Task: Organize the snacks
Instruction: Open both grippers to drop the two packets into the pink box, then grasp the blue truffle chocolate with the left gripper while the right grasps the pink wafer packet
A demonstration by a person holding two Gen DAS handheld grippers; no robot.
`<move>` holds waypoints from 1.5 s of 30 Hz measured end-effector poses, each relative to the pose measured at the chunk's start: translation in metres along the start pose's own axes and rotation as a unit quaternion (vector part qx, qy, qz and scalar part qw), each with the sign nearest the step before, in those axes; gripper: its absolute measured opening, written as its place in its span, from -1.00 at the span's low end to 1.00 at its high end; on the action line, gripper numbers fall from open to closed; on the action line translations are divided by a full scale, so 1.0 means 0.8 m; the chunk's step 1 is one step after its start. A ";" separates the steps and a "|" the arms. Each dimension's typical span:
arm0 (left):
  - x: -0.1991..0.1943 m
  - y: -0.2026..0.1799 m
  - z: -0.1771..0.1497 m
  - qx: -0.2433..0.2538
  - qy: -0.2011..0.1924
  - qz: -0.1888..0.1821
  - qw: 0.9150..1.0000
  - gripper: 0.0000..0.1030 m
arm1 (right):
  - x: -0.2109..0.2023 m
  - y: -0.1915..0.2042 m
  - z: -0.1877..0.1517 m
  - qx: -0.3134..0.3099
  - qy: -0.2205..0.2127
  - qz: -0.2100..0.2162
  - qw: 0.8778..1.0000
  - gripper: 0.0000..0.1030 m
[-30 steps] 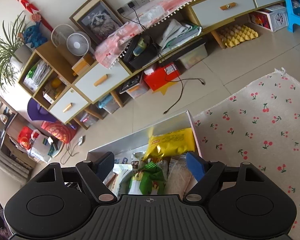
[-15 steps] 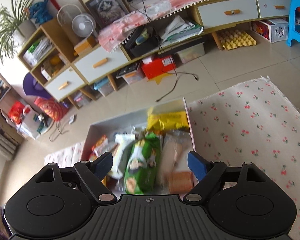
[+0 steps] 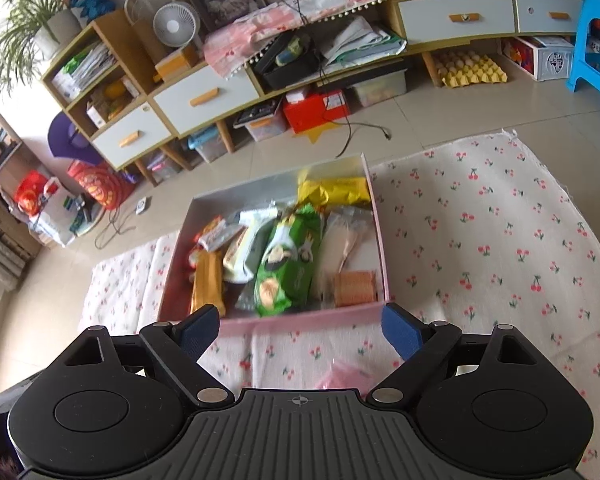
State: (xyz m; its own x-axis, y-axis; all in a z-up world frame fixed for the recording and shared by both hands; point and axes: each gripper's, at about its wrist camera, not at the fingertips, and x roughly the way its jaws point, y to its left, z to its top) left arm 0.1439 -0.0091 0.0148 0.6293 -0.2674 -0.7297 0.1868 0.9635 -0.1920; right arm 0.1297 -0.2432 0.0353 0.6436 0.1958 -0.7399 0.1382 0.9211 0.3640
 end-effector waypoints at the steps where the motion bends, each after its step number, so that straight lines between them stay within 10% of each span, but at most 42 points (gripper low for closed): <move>1: -0.001 0.000 -0.002 0.000 0.004 0.001 1.000 0.97 | -0.002 0.002 -0.003 -0.004 0.003 -0.002 1.000 0.75; 30: 0.007 0.011 -0.074 0.021 0.061 0.020 0.998 0.98 | 0.031 -0.034 -0.071 -0.012 0.066 -0.038 0.997 0.77; 45: 0.047 -0.012 -0.086 -0.066 0.105 0.041 0.991 0.35 | 0.043 -0.044 -0.072 -0.001 0.080 -0.055 0.995 0.77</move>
State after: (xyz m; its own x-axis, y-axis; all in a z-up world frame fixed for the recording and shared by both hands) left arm 0.1138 -0.0277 -0.0560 0.4641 -0.1930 -0.8645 0.0335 0.9791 -0.2006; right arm 0.1037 -0.2493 -0.0355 0.4967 0.1442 -0.8559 0.2001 0.9405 0.2746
